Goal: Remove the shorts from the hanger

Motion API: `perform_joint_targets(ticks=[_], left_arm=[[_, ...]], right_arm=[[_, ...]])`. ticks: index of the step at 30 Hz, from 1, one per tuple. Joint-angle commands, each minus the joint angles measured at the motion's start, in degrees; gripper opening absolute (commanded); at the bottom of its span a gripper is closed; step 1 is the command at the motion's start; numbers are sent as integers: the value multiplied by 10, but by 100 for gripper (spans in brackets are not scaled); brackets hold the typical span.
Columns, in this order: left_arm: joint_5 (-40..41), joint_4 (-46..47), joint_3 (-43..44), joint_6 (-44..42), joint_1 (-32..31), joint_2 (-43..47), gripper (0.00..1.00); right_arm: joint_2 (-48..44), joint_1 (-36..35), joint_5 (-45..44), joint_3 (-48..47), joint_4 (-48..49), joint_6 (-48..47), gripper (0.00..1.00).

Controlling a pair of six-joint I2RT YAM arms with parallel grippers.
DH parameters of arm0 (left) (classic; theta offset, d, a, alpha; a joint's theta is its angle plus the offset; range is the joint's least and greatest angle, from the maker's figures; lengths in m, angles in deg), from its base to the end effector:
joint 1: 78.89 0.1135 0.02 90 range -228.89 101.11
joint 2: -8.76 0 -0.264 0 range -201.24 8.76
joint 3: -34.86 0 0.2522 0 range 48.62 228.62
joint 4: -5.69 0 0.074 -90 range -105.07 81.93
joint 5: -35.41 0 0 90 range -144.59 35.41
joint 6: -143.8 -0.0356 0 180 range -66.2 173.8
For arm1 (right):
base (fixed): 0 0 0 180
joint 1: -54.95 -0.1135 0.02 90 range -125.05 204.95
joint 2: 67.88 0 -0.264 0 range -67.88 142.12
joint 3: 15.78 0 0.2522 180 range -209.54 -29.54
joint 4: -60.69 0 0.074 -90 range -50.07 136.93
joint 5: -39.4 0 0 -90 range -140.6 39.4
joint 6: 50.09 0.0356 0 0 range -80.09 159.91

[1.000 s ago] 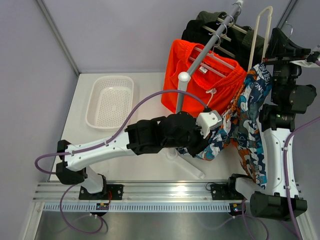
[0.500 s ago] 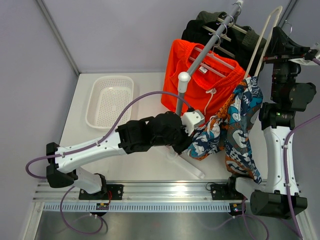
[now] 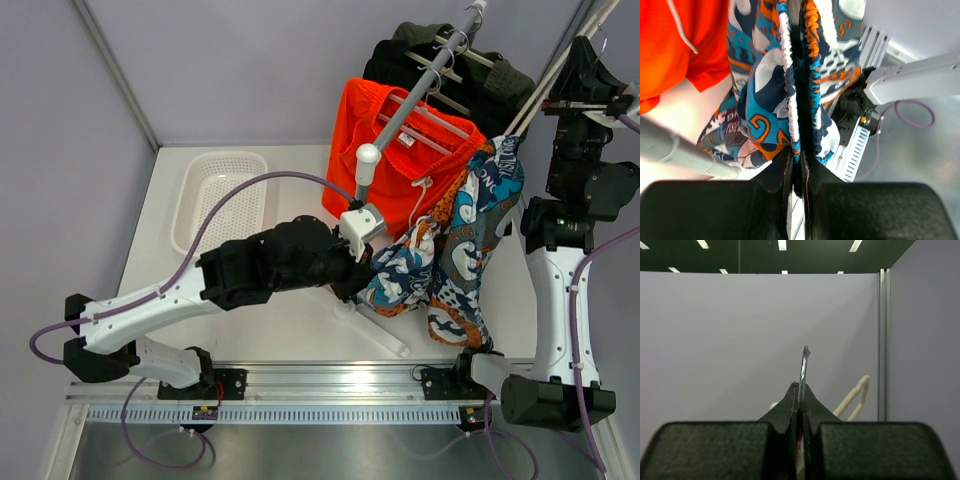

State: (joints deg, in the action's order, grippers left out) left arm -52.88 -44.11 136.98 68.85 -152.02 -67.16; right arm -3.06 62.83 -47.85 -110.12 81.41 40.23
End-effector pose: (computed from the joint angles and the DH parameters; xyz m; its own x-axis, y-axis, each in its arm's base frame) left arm 0.0830 -0.2700 0.4370 -0.3585 0.2879 -0.8880 0.8859 0.4049 -0.2264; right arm 0.1956 -0.0253 0.5609 0.7621 -0.0998 -0.6398 0.1023 0.9942 -0.0333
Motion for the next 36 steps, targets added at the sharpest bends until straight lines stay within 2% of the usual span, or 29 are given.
perform_joint_targets(ticks=[1, 5, 10, 15, 20, 23, 27, 28, 30, 31, 36], left_arm=[[13, -14, 13, 24, 0, 31, 8], [21, 9, 39, 44, 3, 27, 8], [6, 10, 93, 49, 15, -11, 9], [-7, -2, 114, 45, 21, -41, 9], [-7, 3, 129, 48, 34, -68, 11], [-9, 5, 152, 50, 43, -95, 14], [-14, 22, 178, 48, 47, -121, 31], [-14, 34, 183, 46, 48, -124, 39], [-33, 50, 182, 40, 48, -123, 45], [-38, 64, 177, 38, 47, -121, 52], [-73, 120, 115, -6, 33, -79, 69]], right_arm=[[-14, 4, 42, 34, 80, -61, 0], [-56, -4, 138, 99, 113, -68, 0], [-90, -5, 253, 119, 102, -9, 0], [-115, -4, 249, 115, 98, 46, 0], [-154, -5, 330, 132, 102, 116, 0], [-164, -5, 316, 141, 91, 108, 0], [-156, -5, 266, 131, 50, 59, 0], [-152, -5, 250, 130, 39, 51, 0], [-145, -5, 237, 126, 34, 41, 0], [-140, -6, 228, 127, 32, 37, 0], [-133, -5, 206, 125, 25, 29, 0]])
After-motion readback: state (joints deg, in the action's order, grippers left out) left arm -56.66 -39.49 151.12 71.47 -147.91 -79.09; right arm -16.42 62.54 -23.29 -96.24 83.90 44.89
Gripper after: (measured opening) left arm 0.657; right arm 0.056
